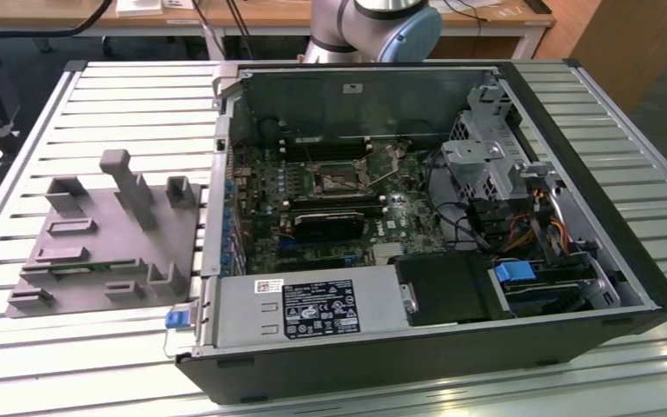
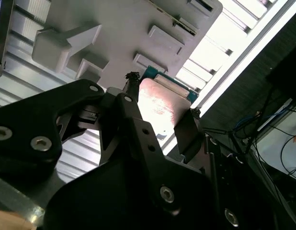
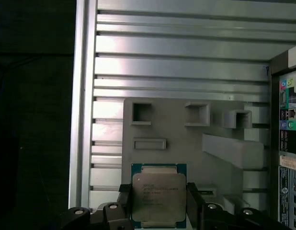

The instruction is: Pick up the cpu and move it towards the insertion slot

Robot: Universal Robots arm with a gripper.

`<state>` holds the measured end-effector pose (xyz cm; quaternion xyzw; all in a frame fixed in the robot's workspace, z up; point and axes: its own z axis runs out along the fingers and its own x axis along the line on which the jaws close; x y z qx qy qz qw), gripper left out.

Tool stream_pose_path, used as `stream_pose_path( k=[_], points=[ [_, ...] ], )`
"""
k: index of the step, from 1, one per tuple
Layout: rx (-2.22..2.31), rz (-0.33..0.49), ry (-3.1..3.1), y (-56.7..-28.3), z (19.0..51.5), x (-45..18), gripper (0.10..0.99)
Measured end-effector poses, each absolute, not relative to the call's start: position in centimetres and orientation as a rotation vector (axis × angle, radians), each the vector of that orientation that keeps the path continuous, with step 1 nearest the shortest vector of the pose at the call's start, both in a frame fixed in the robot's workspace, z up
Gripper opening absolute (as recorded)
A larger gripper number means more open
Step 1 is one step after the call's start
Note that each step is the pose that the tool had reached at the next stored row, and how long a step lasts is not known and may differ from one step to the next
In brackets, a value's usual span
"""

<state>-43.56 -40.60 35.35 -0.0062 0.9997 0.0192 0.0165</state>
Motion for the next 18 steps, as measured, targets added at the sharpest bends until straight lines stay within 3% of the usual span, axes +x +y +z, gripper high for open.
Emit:
stream_pose_path(
  k=[18],
  points=[
    [-0.019,0.059,3.106,-40.6,38.2,-43.6,0.541]
  ],
)
